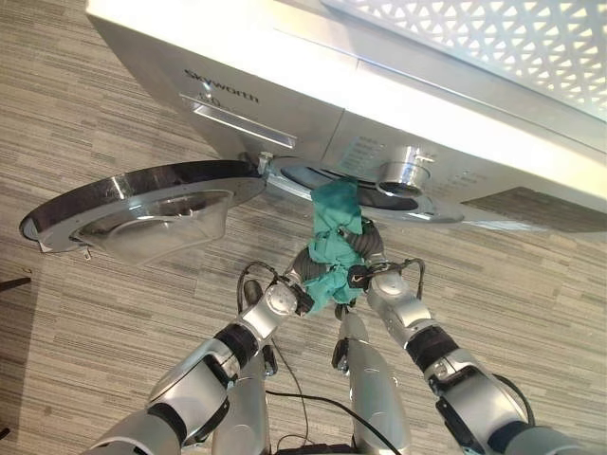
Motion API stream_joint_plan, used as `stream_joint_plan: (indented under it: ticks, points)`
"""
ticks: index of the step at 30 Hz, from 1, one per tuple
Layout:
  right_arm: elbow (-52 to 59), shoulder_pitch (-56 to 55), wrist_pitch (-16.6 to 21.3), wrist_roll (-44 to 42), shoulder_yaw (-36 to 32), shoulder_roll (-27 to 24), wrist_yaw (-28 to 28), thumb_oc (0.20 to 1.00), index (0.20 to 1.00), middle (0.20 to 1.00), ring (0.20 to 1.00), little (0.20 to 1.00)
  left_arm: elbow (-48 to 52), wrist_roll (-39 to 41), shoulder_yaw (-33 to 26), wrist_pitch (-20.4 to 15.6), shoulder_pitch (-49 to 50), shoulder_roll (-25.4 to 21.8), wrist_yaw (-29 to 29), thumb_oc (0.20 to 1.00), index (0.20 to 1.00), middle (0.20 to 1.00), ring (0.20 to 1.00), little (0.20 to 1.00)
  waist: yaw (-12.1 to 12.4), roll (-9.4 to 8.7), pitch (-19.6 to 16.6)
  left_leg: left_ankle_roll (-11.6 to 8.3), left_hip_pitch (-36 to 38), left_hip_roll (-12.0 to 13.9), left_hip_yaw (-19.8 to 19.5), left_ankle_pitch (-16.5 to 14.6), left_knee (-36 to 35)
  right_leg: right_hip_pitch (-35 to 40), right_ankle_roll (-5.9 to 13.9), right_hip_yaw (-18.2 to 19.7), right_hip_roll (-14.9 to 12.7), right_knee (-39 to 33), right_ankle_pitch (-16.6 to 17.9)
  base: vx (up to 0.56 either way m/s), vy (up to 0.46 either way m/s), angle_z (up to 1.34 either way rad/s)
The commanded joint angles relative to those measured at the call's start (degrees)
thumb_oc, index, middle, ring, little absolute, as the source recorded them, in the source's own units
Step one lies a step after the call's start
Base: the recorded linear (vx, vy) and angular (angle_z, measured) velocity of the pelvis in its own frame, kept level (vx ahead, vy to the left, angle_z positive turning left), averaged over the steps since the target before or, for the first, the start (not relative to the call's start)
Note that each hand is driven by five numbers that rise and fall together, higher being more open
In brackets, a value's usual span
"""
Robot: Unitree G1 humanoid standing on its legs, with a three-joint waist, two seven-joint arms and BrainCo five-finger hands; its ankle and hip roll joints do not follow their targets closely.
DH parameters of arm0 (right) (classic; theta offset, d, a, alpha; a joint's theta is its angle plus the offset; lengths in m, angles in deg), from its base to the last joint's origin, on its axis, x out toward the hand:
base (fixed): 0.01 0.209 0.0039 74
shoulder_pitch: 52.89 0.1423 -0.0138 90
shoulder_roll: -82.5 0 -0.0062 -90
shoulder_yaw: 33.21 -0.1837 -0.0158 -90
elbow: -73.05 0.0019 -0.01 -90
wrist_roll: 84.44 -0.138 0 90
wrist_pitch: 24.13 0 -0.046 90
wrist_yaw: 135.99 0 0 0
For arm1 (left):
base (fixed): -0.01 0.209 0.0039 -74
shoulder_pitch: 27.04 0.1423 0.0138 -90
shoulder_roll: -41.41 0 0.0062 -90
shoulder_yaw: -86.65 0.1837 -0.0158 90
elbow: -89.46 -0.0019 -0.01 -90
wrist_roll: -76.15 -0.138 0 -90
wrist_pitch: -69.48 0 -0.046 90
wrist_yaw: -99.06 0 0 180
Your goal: Grab the laundry basket,head to the washer,open it,put in the laundry and shut it.
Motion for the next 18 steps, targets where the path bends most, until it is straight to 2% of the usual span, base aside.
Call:
stream_joint_plan:
  ticks: [1, 5, 14, 18]
  points:
    - [0.05, -3.3, 1.81, 2.72, -0.41, 0.39, -0.99, 1.0, 1.0, 1.0, 1.0, 1.0, -2.05, 0.99, -5.09, -5.33, -3.72, 4.08, -4.32, 0.2, 0.2, 0.2, 0.2, 0.2, 1.11, -1.61, 0.35, -2.1, -1.02, 0.04, 2.7, -1.95, 0.25, -0.8, 5.02, -0.14, -2.0, 3.75, -3.72, 0.0, 0.0, 0.0]
    - [-2.75, -5.8, 1.92, 4.39, -1.87, -0.7, -2.57, 1.0, 1.0, 1.0, 1.0, 1.0, -4.07, 2.97, -8.71, -6.0, -3.97, 3.38, -6.34, 0.2, 0.2, 0.2, 0.2, 0.2, 0.19, -2.41, 0.4, -2.27, -1.57, 0.54, 2.94, -1.84, 0.44, -1.59, 4.96, 0.08, -1.59, 4.07, -3.89, 0.0, -0.008, -0.01]
    - [-25.16, -10.22, 0.55, 5.75, -6.85, -4.49, -2.49, 1.0, 1.0, 1.0, 1.0, 1.0, -5.57, 7.54, -13.9, -8.26, -8.97, 2.39, -8.16, 0.2, 0.2, 0.2, 0.2, 0.2, -2.14, -3.7, 0.75, -3.15, -4.64, 1.55, 2.24, -1.09, 1.06, -4.38, 4.94, -0.52, -0.64, 5.77, -4.79, -0.01, -0.057, -0.01]
    - [-31.64, -12.75, -0.95, 8.29, -6.23, -5.5, -0.78, 1.0, 1.0, 1.0, 1.0, 1.0, -5.42, 9.55, -14.62, -9.07, -14.83, 2.04, -7.57, 0.2, 0.2, 0.2, 0.2, 0.2, -3.27, -3.95, 0.46, -3.55, -7.26, 2.03, 1.65, -0.48, 1.36, -6.9, 4.95, -0.92, -0.15, 6.78, -5.33, -0.01, -0.065, 0.0]
